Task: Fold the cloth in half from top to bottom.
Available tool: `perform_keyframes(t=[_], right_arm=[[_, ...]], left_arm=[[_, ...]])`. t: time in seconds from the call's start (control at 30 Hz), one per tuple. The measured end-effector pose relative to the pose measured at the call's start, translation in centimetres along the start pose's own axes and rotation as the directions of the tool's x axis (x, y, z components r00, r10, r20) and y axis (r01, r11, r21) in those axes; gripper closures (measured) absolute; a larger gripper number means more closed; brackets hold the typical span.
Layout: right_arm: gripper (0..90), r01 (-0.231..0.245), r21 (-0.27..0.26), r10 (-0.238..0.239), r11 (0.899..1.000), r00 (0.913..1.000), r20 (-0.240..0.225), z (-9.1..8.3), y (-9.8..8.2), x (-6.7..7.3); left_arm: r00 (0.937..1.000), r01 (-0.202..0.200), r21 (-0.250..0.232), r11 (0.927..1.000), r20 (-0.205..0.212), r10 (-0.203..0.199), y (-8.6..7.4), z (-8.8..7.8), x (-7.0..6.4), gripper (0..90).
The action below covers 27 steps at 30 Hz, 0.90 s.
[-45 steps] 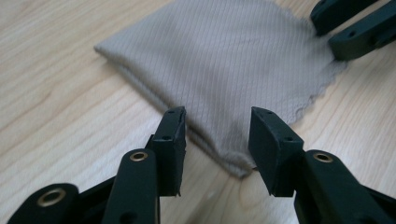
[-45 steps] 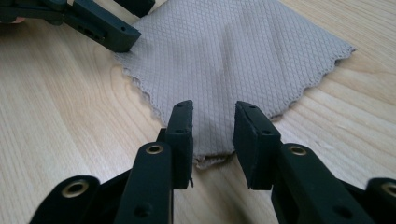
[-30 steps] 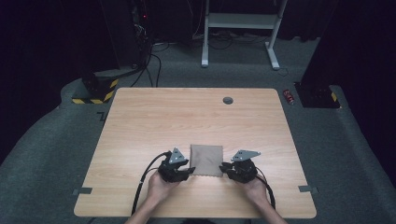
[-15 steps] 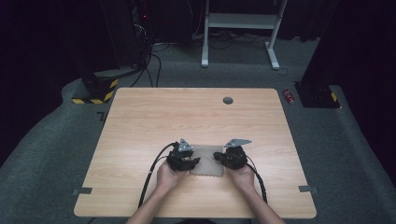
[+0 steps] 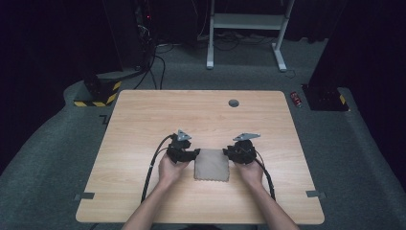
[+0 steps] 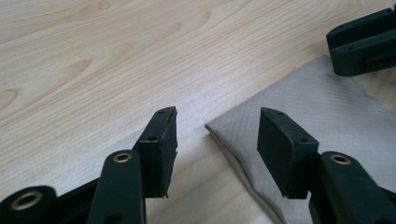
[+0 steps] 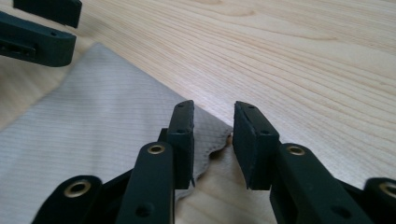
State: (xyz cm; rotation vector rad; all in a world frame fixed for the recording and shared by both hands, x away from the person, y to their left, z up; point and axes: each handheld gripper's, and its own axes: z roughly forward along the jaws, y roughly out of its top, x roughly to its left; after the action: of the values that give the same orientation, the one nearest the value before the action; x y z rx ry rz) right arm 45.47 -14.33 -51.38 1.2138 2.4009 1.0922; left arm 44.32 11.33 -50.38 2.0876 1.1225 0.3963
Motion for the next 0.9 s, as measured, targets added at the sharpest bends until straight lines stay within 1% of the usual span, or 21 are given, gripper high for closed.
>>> perform_keyframes(t=[0.03, 0.07, 0.13, 0.17, 0.23, 0.3, 0.33, 0.37, 0.4, 0.47, 0.5, 0.53, 0.63, 0.67, 0.7, 0.73, 0.77, 0.8, 0.83, 0.87, 0.9], right_arm=[[67.3, 0.004, 0.01, -0.004, 1.0, 1.0, 0.008, 0.2, 0.0, 0.0], [67.4, 0.015, 0.018, -0.015, 1.0, 0.9997, 0.018, 0.4, 0.1, 0.0], [69.0, 0.017, 0.016, -0.017, 1.0, 0.9996, 0.022, 0.5, 0.0, -0.1], [71.3, 0.022, 0.017, -0.023, 1.0, 0.9994, 0.025, 0.5, 0.0, -0.1], [78.6, 0.023, 0.02, -0.023, 1.0, 0.9996, 0.016, 0.5, 0.0, -0.2], [86.8, 0.038, 0.019, -0.038, 0.999, 0.9992, 0.006, 0.5, 0.1, -0.1], [88.0, 0.042, 0.022, -0.042, 0.999, 0.9991, 0.007, 0.6, 0.1, 0.0], [88.4, 0.05, 0.029, -0.051, 0.998, 0.9987, 0.012, 0.6, 0.2, 0.1], [88.6, 0.064, 0.033, -0.065, 0.997, 0.9978, 0.014, 0.6, 0.4, 0.1], [88.8, 0.069, 0.034, -0.07, 0.997, 0.9973, 0.021, 0.7, 0.7, 0.0], [88.8, 0.074, 0.034, -0.075, 0.997, 0.997, 0.023, 0.8, 0.9, 0.0], [88.8, 0.064, 0.035, -0.065, 0.997, 0.9975, 0.026, 0.9, 1.0, 0.0], [88.7, 0.063, 0.033, -0.065, 0.997, 0.9973, 0.035, 1.2, 1.1, 0.0], [88.6, 0.06, 0.031, -0.061, 0.998, 0.9975, 0.036, 1.3, 1.0, -0.1], [88.2, 0.057, 0.027, -0.058, 0.998, 0.9978, 0.034, 1.3, 1.0, -0.2], [87.0, 0.052, 0.021, -0.052, 0.998, 0.998, 0.035, 1.2, 1.0, -0.2], [81.5, 0.048, 0.014, -0.048, 0.999, 0.9977, 0.048, 1.1, 1.0, -0.2], [72.9, 0.029, 0.01, -0.03, 1.0, 0.9984, 0.048, 1.0, 1.1, -0.2], [65.8, 0.011, 0.004, -0.011, 1.0, 0.9993, 0.036, 0.7, 1.1, -0.3], [62.8, 0.005, -0.003, -0.005, 1.0, 0.9997, 0.024, 0.3, 1.0, -0.3], [61.5, 0.006, -0.01, -0.006, 1.0, 0.9999, 0.01, -0.1, 0.8, 0.0]], left_arm=[[0.9996, -0.024, 0.017, 0.9996, -0.014, 0.024, 0.1, 0.4, -0.1, 48.0], [0.9993, -0.029, 0.023, 0.9993, -0.022, 0.03, 0.1, 0.6, -0.2, 49.2], [0.9992, -0.031, 0.056, 0.998, -0.023, 0.032, -0.1, 1.2, -0.1, 54.1], [0.9995, -0.029, 0.041, 0.9987, -0.013, 0.03, -0.3, 1.2, 0.1, 56.7], [0.9996, -0.024, 0.042, 0.9988, 0.015, 0.023, -0.2, 1.3, 0.1, 66.2], [0.9986, -0.048, 0.041, 0.998, 0.024, 0.047, -0.1, 1.3, -0.2, 75.6], [0.9977, -0.064, 0.042, 0.9971, 0.026, 0.063, 0.0, 1.3, -0.2, 79.4], [0.9978, -0.063, 0.041, 0.9971, 0.022, 0.063, 0.0, 1.3, -0.2, 82.9], [0.9983, -0.053, 0.039, 0.9978, 0.028, 0.052, 0.0, 1.4, -0.2, 86.0], [0.9988, -0.027, 0.04, 0.9988, 0.042, 0.026, 0.1, 1.5, 0.4, 87.5], [0.9987, -0.034, 0.043, 0.9985, 0.039, 0.032, 0.3, 1.5, 0.5, 87.6], [0.9986, -0.046, 0.043, 0.998, 0.028, 0.045, 0.4, 1.6, 0.5, 87.9], [0.9973, -0.074, 0.05, 0.996, 0.012, 0.073, 0.7, 1.8, 0.5, 87.9], [0.9976, -0.069, 0.043, 0.9967, 0.012, 0.069, 0.7, 1.9, 0.6, 87.8], [0.9985, -0.053, 0.039, 0.9978, 0.015, 0.052, 0.7, 1.9, 0.7, 87.2], [0.9991, -0.043, 0.039, 0.9983, 0.004, 0.043, 0.7, 1.8, 0.9, 84.5], [0.9995, -0.029, 0.045, 0.9986, -0.009, 0.029, 0.7, 1.7, 1.0, 77.7], [0.9999, -0.01, 0.052, 0.9986, -0.007, 0.01, 0.6, 1.4, 1.0, 67.8], [1.0, -0.001, 0.046, 0.9989, -0.009, 0.001, 0.5, 0.9, 0.9, 58.9], [1.0, 0.009, 0.03, 0.9995, 0.001, -0.009, 0.2, 0.4, 0.6, 53.8], [1.0, 0.006, 0.021, 0.9998, 0.007, -0.006, -0.3, -0.2, 0.2, 50.8]])
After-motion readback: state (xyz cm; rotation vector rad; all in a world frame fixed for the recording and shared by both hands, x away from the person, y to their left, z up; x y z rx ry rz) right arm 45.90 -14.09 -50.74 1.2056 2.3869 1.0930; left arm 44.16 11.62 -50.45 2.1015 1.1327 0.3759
